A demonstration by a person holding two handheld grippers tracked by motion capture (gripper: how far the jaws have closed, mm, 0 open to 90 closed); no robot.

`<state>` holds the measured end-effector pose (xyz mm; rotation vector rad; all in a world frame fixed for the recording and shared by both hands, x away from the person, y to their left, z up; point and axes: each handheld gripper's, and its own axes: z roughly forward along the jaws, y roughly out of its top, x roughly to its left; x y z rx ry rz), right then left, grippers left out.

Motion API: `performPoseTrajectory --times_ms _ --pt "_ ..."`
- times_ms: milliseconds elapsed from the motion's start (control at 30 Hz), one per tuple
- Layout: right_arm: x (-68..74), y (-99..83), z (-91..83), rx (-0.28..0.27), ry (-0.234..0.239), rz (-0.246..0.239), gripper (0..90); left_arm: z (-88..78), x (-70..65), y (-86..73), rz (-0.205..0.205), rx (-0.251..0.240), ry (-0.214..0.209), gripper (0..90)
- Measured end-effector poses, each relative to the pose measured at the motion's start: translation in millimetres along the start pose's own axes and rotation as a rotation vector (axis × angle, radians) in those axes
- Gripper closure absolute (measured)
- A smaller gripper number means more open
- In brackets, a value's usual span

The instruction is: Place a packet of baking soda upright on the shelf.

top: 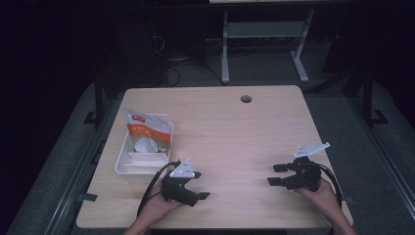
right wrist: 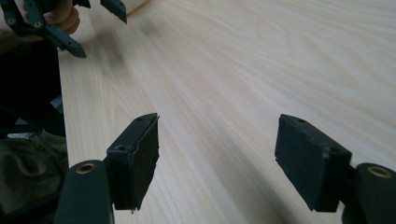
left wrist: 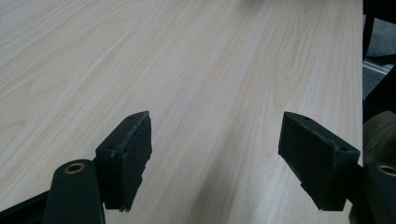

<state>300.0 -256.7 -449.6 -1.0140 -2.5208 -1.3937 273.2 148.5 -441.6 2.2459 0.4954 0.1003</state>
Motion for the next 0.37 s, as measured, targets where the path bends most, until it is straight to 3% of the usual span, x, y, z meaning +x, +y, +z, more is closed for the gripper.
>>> performPoseTrajectory --times_ms 367 --pt "9.7 -10.0 3.4 -0.011 -0.022 -0.007 29.2 1.4 -0.6 0.2 0.001 0.002 -0.006 24.9"
